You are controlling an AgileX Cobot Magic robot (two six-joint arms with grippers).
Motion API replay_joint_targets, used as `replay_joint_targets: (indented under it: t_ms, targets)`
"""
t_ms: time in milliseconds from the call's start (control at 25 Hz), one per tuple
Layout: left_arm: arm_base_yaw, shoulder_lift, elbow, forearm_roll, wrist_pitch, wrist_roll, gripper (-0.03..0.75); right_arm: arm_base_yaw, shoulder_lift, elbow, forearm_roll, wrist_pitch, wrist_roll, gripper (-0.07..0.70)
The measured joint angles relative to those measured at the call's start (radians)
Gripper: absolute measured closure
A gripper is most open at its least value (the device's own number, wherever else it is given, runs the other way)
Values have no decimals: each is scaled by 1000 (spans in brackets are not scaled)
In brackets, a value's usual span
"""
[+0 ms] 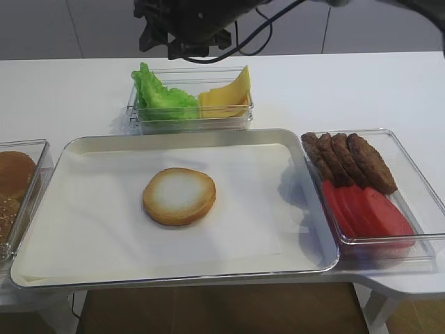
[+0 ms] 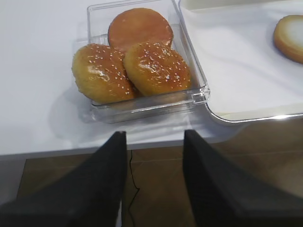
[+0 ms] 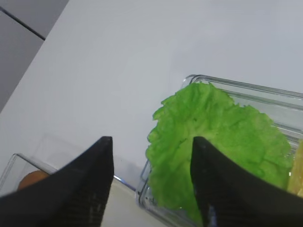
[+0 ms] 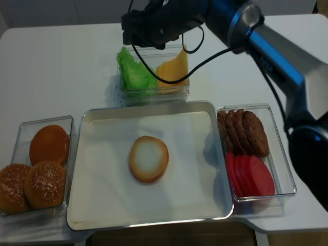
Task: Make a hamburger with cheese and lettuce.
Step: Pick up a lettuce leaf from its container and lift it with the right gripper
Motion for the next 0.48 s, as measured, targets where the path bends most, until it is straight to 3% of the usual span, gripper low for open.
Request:
replay_joint_targets:
  t_ms: [280,480]
  targets:
    - [0,0,0,0,0,0,416,23,57,-7,19,-93,0,233]
    - [0,0,2,0,0,0,419,30,92,-8,66,-116,-22,232]
